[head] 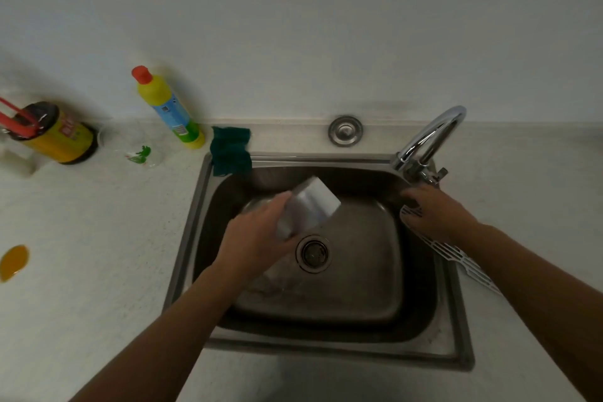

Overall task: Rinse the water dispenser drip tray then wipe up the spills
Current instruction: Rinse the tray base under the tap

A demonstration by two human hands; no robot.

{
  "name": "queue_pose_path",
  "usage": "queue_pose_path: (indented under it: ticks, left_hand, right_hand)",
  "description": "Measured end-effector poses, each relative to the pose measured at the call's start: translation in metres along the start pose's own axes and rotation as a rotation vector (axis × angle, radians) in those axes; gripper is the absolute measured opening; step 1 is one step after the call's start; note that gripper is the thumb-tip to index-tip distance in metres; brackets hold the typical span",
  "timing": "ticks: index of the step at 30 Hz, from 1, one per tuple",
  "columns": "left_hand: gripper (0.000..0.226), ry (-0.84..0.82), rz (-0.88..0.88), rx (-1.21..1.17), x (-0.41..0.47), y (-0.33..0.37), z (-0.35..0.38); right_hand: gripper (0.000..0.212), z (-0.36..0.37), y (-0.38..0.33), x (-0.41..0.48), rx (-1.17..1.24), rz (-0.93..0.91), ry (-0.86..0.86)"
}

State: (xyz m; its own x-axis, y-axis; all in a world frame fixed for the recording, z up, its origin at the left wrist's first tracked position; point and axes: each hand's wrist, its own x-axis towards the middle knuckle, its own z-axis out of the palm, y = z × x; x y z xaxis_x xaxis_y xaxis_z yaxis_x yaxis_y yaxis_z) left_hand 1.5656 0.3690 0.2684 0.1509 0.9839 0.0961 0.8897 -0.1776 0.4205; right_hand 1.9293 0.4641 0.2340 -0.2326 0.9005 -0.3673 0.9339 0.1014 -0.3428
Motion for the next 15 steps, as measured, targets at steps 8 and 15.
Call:
queue_pose_path:
  ticks: [8, 15]
  left_hand:
    - [0.067, 0.043, -0.298, -0.273, -0.029, -0.009, 0.002]
    - [0.065, 0.212, -0.724, -0.864, -0.06, -0.031, -0.002]
  right_hand:
    - [0.082, 0.015, 0.008, -0.009, -0.201, 0.156, -0.105]
    - [0.019, 0.011, -0.015, -0.008, -0.251, 0.027, -0.067]
